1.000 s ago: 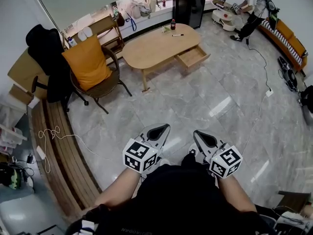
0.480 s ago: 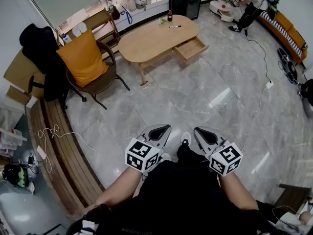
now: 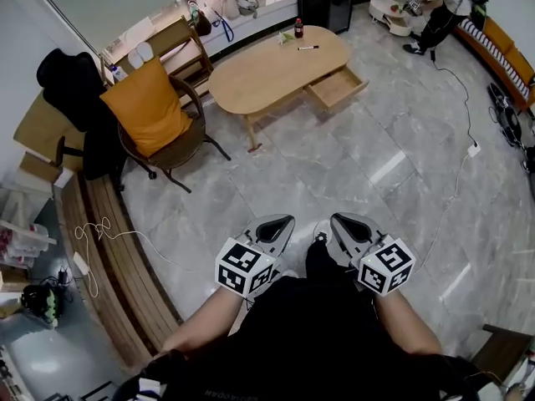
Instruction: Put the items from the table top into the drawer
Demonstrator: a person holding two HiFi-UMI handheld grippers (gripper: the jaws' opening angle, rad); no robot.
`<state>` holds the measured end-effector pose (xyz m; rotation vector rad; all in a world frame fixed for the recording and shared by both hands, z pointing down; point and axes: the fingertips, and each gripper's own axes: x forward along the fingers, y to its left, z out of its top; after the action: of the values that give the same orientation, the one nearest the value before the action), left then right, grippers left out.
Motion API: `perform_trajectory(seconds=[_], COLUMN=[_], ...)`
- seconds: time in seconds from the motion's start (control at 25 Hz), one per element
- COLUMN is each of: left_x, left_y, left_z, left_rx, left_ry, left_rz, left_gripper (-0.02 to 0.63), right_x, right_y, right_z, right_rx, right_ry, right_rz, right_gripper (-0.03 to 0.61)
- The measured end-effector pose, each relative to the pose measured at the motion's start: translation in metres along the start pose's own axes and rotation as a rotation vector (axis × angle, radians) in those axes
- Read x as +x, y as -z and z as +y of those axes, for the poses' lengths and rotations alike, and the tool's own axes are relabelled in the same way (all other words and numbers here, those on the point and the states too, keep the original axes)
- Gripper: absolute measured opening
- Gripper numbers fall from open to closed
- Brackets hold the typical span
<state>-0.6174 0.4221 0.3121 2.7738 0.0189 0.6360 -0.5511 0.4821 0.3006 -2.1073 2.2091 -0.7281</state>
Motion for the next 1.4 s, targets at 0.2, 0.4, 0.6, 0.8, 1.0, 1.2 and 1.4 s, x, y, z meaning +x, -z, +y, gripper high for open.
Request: perform_trajectory(seconds=[0.2, 0.4, 0.6, 0.8, 1.0, 1.2, 1.4], left_x=[0.044, 0.104, 0.160, 0.209, 0.239, 0.271, 0.308], left_y=[-0.035, -0.084, -0.124, -0.137, -0.142, -0.154, -0.173], left_z=[0.026, 0.049, 0.062, 0.080, 0.087, 0.112, 0.147], left_rx=[0.002, 0.028, 0.074, 0.045, 0.037, 0.036, 0.031], left_ry=[-0.005, -0.028, -0.044, -0.065, -0.039, -0.021, -0.003], left_rz=[0.009, -0.010, -0.017, -0.013, 0.033, 0.048, 0.039], left_gripper=[0.002, 0.002, 0.002, 0.002, 0.002, 0.002, 0.002], right_x=[0.025, 0.044, 0.053, 0.063, 0.068, 0.080, 0.102], right_y=[-0.038, -0.076, -0.115, -0.121, -0.117, -0.115, -0.128], right_z=[-0.051, -0.121, -0.182, -0.236, -0.259, -0.297, -0.335], right_rx=[-0.005, -0.012, -0.039, -0.032, 0.005, 0.053, 0.044], right_ry=[-0.015, -0.023, -0.032, -0.020, -0.017, 0.034, 0.073], right_rz=[-0.053, -0.082, -0.099, -0.079, -0.051, -0.042, -0.036], right_gripper=[0.005, 0.005, 0.005, 0.005, 0.005, 0.005, 0.005])
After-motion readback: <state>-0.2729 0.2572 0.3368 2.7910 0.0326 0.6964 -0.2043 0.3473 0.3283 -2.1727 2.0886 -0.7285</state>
